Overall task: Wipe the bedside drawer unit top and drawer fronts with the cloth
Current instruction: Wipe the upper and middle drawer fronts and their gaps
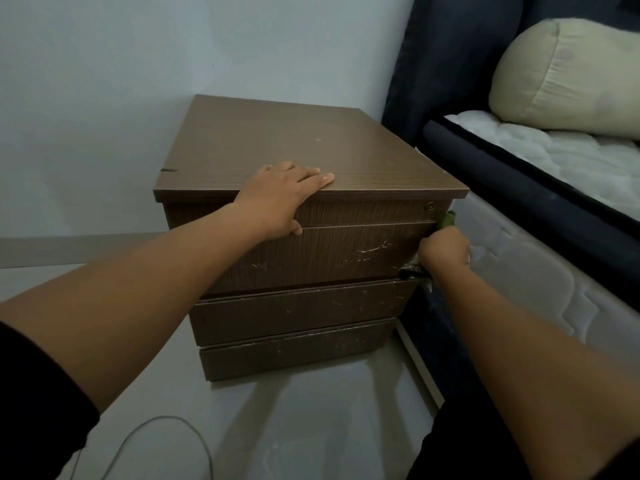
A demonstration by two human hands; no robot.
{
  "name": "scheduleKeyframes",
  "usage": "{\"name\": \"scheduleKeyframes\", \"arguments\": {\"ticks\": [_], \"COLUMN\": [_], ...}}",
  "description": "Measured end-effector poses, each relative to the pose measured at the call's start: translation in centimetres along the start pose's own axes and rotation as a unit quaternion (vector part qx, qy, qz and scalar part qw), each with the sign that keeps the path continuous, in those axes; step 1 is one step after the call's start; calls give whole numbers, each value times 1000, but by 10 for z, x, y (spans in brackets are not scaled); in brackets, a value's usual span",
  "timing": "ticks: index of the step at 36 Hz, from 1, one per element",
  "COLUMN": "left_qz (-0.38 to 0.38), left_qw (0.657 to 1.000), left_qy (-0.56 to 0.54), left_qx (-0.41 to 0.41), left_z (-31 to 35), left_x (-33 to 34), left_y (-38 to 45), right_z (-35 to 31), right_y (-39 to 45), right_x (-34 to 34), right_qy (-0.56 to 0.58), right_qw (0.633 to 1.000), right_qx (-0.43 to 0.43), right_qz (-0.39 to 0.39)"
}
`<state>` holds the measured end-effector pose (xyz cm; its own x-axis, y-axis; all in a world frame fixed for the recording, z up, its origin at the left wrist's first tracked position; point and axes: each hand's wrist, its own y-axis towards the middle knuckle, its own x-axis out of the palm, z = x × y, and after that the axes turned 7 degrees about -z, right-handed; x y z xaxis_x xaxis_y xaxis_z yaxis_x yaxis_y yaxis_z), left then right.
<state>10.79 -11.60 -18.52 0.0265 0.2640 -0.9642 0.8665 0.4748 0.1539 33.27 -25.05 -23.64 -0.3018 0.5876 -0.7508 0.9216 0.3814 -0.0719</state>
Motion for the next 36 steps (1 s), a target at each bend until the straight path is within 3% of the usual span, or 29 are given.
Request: {"name": "scheduleKeyframes", "arguments": {"ticks": [10, 18, 28, 36], "left_qz": [-15, -30, -31, -28], "left_qw": [998, 994, 994, 994], "left_qy": [-50, -103, -101, -101], "left_qx": [18, 17, -20, -43], "left_z": [-7, -24, -53, -74], "left_x": [-2, -2, -1, -4], "left_y": [2, -10, -41, -70], "right_z": [-19, -42, -76, -96], "right_y": [-36, -72, -133, -177], "right_x": [28, 52, 76, 98], "right_qy": [-30, -7, -130, -88], "right_qw": [998, 998, 976, 969], "right_qx": [-50, -33, -139, -181], "right_qz": [-12, -60, -110, -146]}}
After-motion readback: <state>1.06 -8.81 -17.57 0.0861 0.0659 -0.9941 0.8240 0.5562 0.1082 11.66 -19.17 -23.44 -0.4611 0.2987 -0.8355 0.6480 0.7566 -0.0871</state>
